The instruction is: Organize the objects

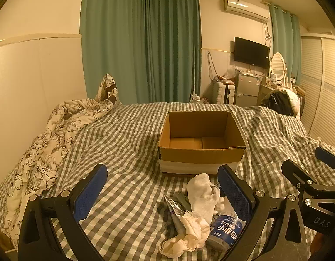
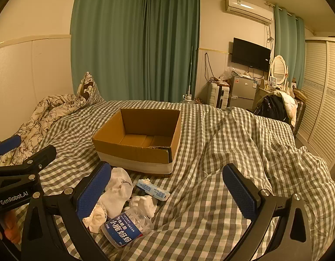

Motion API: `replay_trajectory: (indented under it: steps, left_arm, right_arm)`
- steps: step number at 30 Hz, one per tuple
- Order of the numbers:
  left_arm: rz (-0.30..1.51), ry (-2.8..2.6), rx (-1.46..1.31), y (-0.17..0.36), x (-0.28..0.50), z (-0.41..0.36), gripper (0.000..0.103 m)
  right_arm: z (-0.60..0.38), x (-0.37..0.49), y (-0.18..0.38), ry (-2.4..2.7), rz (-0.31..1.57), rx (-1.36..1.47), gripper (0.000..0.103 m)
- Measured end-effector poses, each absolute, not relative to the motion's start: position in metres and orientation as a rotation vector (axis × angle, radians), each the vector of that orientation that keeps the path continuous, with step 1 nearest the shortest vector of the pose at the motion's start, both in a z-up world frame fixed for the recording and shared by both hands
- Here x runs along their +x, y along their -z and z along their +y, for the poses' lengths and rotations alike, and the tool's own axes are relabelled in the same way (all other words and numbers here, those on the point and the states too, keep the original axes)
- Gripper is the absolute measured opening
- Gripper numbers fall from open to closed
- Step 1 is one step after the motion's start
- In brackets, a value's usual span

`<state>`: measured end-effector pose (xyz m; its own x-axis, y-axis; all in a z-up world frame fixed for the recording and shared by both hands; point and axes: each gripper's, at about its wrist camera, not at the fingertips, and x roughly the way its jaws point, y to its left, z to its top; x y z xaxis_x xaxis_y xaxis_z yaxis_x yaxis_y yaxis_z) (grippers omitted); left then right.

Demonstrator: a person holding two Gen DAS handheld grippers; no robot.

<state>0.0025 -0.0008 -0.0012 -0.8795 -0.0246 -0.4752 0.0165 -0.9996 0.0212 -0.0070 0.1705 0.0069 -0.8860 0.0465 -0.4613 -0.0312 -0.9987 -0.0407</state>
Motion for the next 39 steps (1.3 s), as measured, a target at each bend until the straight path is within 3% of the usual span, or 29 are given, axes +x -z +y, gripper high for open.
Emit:
replay_trajectory:
  steps: [39]
  left_arm:
    - [-0.073,2.961,0.843,0.016,-0.011,0.014,0.103]
  right_arm:
    - [0.188,-0.016,-0.018,-3.061,-0.065,-0.756,0.103]
